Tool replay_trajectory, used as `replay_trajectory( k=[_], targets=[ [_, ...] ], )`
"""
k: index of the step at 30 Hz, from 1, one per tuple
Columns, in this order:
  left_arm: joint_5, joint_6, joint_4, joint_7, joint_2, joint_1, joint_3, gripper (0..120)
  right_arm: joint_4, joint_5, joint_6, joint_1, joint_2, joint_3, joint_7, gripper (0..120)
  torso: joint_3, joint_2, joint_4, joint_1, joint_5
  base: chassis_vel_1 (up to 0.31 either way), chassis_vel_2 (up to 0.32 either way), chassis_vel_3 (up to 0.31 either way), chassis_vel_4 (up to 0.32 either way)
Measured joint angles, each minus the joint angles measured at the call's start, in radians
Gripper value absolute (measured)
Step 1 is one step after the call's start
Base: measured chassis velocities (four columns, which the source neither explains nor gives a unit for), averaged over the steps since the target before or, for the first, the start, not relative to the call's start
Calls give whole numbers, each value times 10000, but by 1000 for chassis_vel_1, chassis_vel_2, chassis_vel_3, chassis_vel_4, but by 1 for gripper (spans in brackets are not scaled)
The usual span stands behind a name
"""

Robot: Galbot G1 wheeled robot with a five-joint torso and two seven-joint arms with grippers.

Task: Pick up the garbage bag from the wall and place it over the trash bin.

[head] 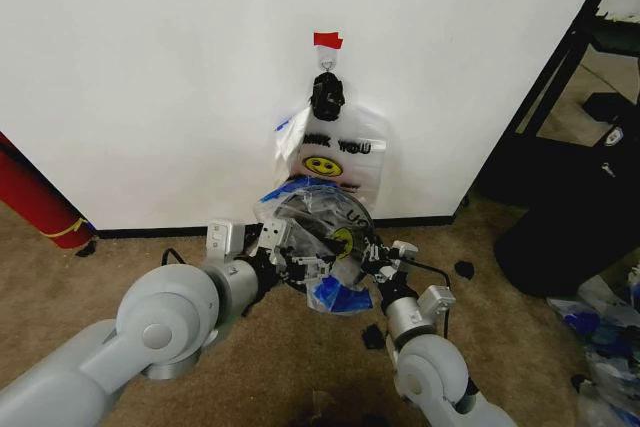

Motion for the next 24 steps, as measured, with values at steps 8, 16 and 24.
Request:
replay_trajectory(
  k=[8,16,24],
  targets=[
    [35,-51,250,85,-136,-142,176,57,2,265,-35,-6,-122,29,79,1,0,0,-2,0,0,0,0,0,0],
    [29,-68,267,93,-14,-239,441,27,6,336,-34,17,-115,43,107,1,0,0,-2,0,0,0,0,0,0],
    [8,-126,307,93,-21,-271,616,0,19,352,-34,53,-125,7,110,1,0,2,-3,0,0,0,0,0,0]
  ],
)
